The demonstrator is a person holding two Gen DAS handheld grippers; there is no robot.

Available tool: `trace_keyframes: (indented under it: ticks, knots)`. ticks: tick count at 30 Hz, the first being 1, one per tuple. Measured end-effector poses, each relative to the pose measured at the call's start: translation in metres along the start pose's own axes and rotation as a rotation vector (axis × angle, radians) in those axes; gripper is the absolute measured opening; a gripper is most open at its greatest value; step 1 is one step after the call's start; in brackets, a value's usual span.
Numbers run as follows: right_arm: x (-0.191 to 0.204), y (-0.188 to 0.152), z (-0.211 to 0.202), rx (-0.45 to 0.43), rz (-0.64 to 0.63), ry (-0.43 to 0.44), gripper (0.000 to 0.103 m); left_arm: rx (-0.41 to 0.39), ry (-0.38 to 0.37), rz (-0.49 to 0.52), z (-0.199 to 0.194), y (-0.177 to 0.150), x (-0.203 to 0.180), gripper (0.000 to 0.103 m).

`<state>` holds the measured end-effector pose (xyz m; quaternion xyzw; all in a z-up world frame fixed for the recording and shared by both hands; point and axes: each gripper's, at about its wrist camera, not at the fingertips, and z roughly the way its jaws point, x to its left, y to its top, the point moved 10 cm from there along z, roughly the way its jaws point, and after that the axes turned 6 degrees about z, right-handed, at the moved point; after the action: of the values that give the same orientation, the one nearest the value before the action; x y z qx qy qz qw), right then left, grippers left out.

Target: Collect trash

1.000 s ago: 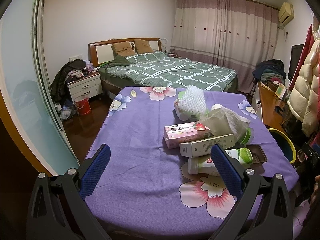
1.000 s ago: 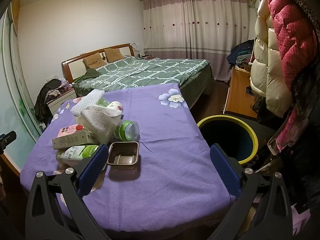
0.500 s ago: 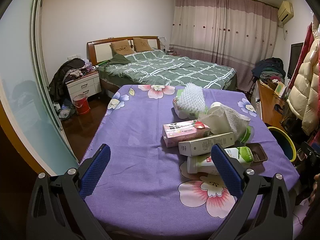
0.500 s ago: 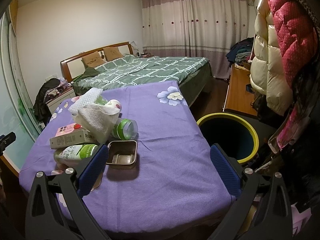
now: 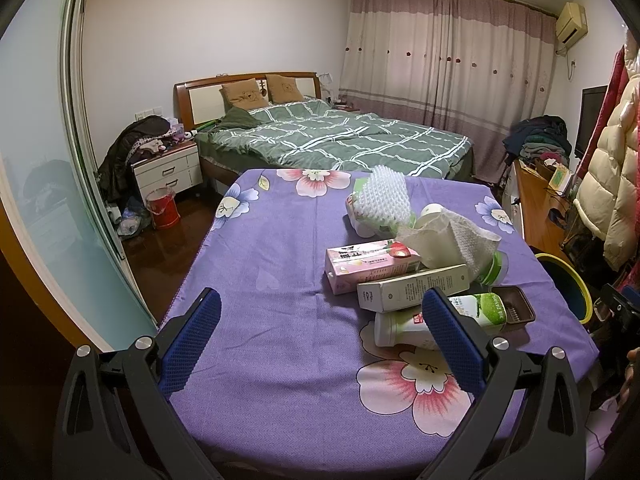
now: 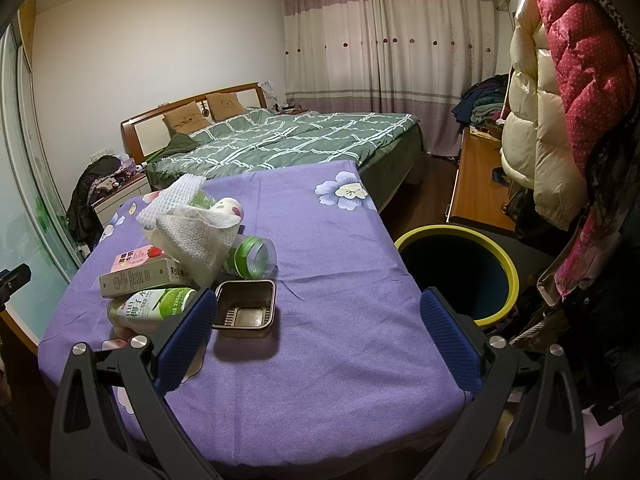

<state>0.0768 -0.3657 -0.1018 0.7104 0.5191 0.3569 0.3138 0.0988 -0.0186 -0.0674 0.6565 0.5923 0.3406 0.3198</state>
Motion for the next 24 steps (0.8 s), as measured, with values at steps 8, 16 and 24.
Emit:
trace_keyframes:
  ticks: [8, 16, 24]
  knots:
    - [0.0002, -0.0003, 0.0000, 0.001, -0.001, 0.001, 0.097, -0.001, 0.000, 0.000, -0.0002, 0.0003, 0.0006, 0.099]
    - [0.0003, -0.0011, 0.0006, 0.002, -0.001, 0.001, 0.097, 0.000, 0.000, 0.000, -0.0003, 0.0003, 0.0006, 0.099]
    - [0.0002, -0.0005, 0.0010, 0.002, -0.001, 0.000, 0.097, 0.000, 0.000, 0.001, 0.0001, 0.0002, 0.0007, 0.099]
